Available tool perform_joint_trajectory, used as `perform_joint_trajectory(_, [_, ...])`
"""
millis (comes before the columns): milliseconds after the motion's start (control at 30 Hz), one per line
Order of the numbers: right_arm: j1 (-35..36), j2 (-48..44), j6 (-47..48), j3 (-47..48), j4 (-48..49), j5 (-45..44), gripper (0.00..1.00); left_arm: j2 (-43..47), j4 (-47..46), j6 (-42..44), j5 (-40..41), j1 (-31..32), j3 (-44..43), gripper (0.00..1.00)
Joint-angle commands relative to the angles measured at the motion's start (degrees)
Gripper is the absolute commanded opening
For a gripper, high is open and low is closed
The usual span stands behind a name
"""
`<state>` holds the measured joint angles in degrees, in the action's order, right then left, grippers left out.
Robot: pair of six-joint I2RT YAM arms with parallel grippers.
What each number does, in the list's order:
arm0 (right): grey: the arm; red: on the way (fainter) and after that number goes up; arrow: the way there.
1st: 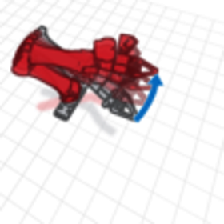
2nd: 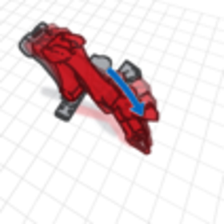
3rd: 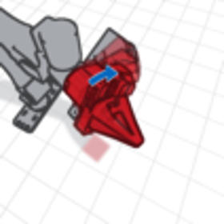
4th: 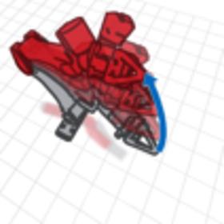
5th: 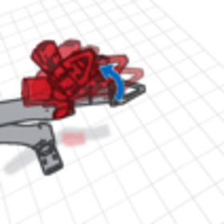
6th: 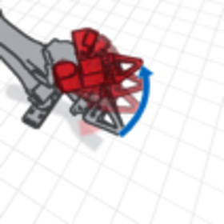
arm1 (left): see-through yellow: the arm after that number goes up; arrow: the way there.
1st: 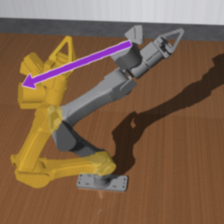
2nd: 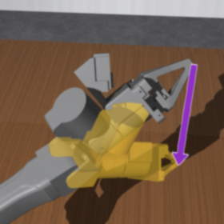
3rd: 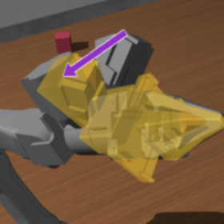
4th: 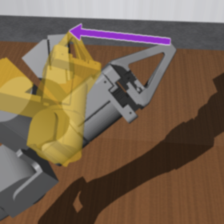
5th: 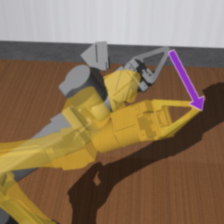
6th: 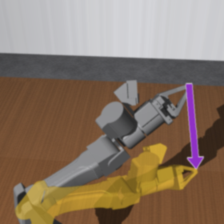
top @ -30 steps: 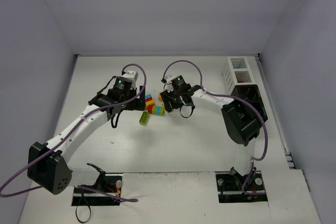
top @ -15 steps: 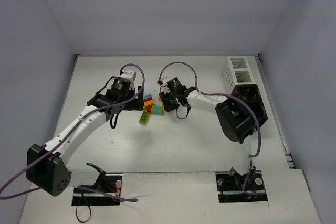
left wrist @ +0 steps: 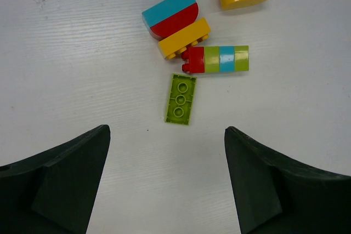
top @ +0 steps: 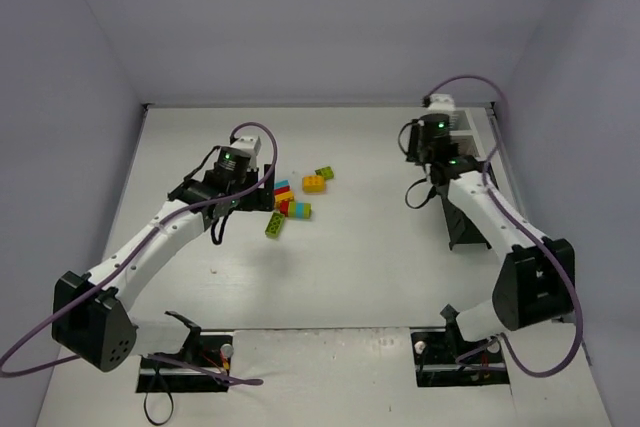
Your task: Sort the legos into containers by color
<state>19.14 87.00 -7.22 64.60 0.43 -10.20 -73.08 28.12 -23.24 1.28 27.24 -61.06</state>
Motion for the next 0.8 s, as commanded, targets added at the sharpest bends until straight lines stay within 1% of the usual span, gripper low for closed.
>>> perform_joint_trajectory(0, [-6.88,-5.87,-5.76,-2.63,0.72,-11.24,0.00,0.04,-2.45,-0.05,-0.66,-0.52,-2.93,0.78])
perform_joint_trajectory(67, [-10.77,-7.01,-8.49,-3.07,-2.34,-12.65,0.00,-0.22,-2.54,-0.05,-0.93,-0.44,-3.28,0.78])
perform_joint_trajectory(100, [-14.01,-7.20,-9.81,-3.25,-3.14,-12.92,0.00,-0.31,-2.63,-0.05,-1.01,-0.44,-3.37,0.78])
perform_joint_trajectory(133, [-15.26,-7.54,-12.00,-3.51,-4.02,-13.01,0.00,-0.40,-2.80,-0.05,-1.28,-0.53,-3.37,0.78])
perform_joint_trajectory(233, [-17.81,-8.43,-14.39,-4.65,-4.99,-14.32,0.00,-0.40,-2.90,0.13,-1.28,-0.44,-3.28,0.78])
perform_joint_trajectory(333, [-18.87,-7.91,-15.89,-5.27,-5.61,-15.46,0.00,-0.31,-2.89,0.13,-1.28,-0.53,-3.19,0.78])
perform_joint_trajectory(433, [-20.62,-7.20,-16.77,-5.62,-6.40,-15.64,0.04,-0.31,-2.81,0.04,-1.28,-0.44,-3.19,0.78])
perform_joint_trajectory(500, [-20.72,-6.76,-17.65,-5.54,-6.75,-16.17,0.11,-0.14,-2.81,0.04,-1.28,-0.53,-3.10,0.78])
perform_joint_trajectory(533, [-20.72,-6.58,-17.82,-5.45,-6.84,-16.43,0.23,-0.13,-2.81,0.04,-1.28,-0.53,-3.19,0.78])
perform_joint_trajectory(600, [-20.72,-6.49,-17.65,-5.19,-6.93,-16.09,0.32,-0.22,-2.72,0.13,-1.28,-0.44,-3.19,0.78])
perform_joint_trajectory(633, [-20.72,-6.49,-17.56,-4.75,-7.02,-15.91,0.40,-0.22,-2.81,0.22,-1.19,-0.53,-3.10,0.78])
perform_joint_trajectory(700, [-20.72,-6.84,-17.30,-4.48,-7.28,-15.47,0.48,-0.31,-2.72,0.13,-1.28,-0.53,-3.10,0.78])
perform_joint_trajectory(733, [-20.63,-7.11,-17.21,-4.13,-7.37,-15.12,0.54,-0.31,-2.72,0.13,-1.28,-0.53,-3.28,0.78])
perform_joint_trajectory(767, [-20.46,-7.37,-17.21,-3.96,-7.72,-14.77,0.55,-0.40,-2.81,0.13,-1.28,-0.53,-3.37,0.78])
